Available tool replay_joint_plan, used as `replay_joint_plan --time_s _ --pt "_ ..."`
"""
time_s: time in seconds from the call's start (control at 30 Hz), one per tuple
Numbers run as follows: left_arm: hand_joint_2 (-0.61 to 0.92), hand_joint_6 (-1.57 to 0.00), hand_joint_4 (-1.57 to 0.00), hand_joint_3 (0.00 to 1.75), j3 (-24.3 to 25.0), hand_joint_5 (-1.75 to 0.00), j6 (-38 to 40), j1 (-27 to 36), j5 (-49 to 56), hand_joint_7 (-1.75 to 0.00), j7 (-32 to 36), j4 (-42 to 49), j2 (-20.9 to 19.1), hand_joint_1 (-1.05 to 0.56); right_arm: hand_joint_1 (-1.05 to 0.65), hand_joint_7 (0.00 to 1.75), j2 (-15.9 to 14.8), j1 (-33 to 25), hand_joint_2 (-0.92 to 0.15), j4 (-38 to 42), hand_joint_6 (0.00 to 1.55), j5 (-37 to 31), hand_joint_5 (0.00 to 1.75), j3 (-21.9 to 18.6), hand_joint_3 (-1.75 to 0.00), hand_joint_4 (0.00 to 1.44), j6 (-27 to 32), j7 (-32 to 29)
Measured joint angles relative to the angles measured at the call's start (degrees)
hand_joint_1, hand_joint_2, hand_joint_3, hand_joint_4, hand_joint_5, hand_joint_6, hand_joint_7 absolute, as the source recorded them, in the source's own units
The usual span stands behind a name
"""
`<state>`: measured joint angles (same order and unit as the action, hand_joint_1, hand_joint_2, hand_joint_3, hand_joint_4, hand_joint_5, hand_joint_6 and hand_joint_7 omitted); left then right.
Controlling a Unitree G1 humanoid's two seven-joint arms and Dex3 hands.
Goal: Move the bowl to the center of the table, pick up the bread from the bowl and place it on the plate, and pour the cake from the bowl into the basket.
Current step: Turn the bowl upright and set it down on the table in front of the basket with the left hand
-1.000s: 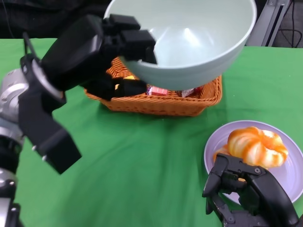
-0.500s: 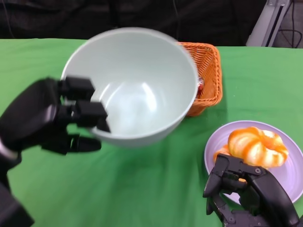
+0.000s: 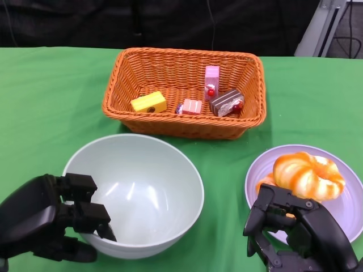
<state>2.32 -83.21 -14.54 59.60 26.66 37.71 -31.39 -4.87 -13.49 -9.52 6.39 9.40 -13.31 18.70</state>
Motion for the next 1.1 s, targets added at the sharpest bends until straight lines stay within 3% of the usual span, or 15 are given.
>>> replay_joint_plan --time_s 0.47,0.87,0.9,0.93,0.97,1.0,1.03,1.1 --pt "0.92 -0.95 -0.8 0.07 -14.7 -1.5 12.8 0.7 6.7 -0.77 17.2 1.0 -2.9 -0.2 0.0 1.46 0.0 0.2 -0.56 1.2 0.71 0.1 1.66 -0.1 -1.19 0.75 -0.9 0.4" --pt "0.92 -0.94 -0.79 0.1 -24.4 -1.47 19.4 -4.1 5.9 -0.72 23.7 4.9 -2.2 -0.19 0.0 1.46 0.0 0.3 -0.56 1.7 0.71 0.9 1.67 -0.1 -1.19 0.75 -1.2 0.7" --pt "0.9 -0.92 -0.8 0.08 -24.7 -1.18 19.4 -4.2 5.1 -0.58 23.7 4.9 -2.2 -0.24 0.01 1.46 0.0 0.3 -0.56 1.7 0.72 0.8 1.67 -0.1 -1.2 0.75 -1.2 0.7" --pt "0.91 -0.94 -0.82 0.06 -24.8 -1.05 19.5 -4.2 4.0 -0.47 23.7 4.7 -2.0 -0.25 0.01 1.46 0.0 0.3 -0.56 1.7 0.72 0.8 1.67 -0.1 -1.2 0.75 -1.2 0.7" --pt "0.89 -0.8 -0.71 0.03 -24.8 -0.77 19.5 -4.1 2.7 -0.25 23.1 4.3 -1.9 -0.33 0.02 1.46 0.0 0.3 -0.56 1.6 0.72 0.6 1.67 -0.1 -1.2 0.75 -1.2 0.6" --pt "0.89 -0.73 -0.67 0.02 -25.0 -0.57 19.1 -4.1 1.1 -0.13 21.6 3.6 -1.9 -0.37 0.02 1.46 0.0 0.3 -0.56 1.7 0.72 0.5 1.67 -0.1 -1.21 0.75 -1.2 0.6" --pt "0.9 -0.64 -0.62 0.01 -25.3 -0.41 18.3 -4.1 -0.9 -0.07 19.7 3.3 -2.0 -0.43 0.02 1.46 0.0 0.3 -0.56 1.7 0.72 0.5 1.67 -0.1 -1.21 0.75 -1.2 0.6" --pt "0.91 -0.35 -0.35 0.01 -26.5 -0.13 16.1 -4.0 -5.6 -0.01 12.7 3.1 -2.9 -0.64 0.02 1.46 0.0 0.3 -0.56 1.7 0.71 0.5 1.68 -0.1 -1.21 0.75 -1.2 0.6"
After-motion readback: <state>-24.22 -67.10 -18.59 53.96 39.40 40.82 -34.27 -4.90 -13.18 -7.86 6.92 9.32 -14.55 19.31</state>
